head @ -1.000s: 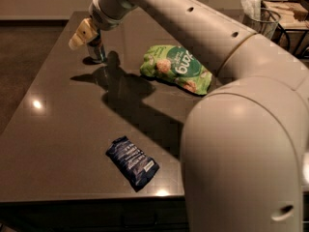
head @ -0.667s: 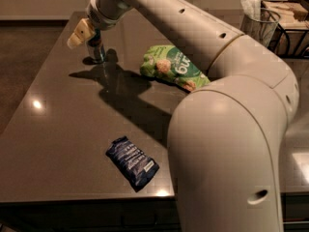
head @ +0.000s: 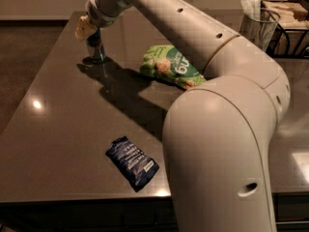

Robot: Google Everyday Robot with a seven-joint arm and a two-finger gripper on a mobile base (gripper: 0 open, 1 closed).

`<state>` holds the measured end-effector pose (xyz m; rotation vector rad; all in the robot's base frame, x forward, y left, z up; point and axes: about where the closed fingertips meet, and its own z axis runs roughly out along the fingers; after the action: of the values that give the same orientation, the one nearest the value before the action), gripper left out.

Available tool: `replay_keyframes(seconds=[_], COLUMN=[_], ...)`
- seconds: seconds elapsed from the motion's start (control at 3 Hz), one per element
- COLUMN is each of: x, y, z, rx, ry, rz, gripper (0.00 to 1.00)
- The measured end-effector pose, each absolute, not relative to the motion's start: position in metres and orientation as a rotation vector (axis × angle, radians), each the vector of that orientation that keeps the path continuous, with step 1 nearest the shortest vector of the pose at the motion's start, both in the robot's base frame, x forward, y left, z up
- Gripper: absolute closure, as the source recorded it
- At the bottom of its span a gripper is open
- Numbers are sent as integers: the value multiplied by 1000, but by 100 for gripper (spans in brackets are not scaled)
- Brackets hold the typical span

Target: Knock redbull can over

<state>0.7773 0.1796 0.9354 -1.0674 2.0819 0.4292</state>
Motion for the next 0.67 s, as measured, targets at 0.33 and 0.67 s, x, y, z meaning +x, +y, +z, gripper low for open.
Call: replay_keyframes(seconds=[0.33, 0.67], x=[770, 749], y=[173, 148], z=[946, 968], rx=[-1060, -1115], ry=[2056, 2035], rz=[457, 475], gripper=[65, 88])
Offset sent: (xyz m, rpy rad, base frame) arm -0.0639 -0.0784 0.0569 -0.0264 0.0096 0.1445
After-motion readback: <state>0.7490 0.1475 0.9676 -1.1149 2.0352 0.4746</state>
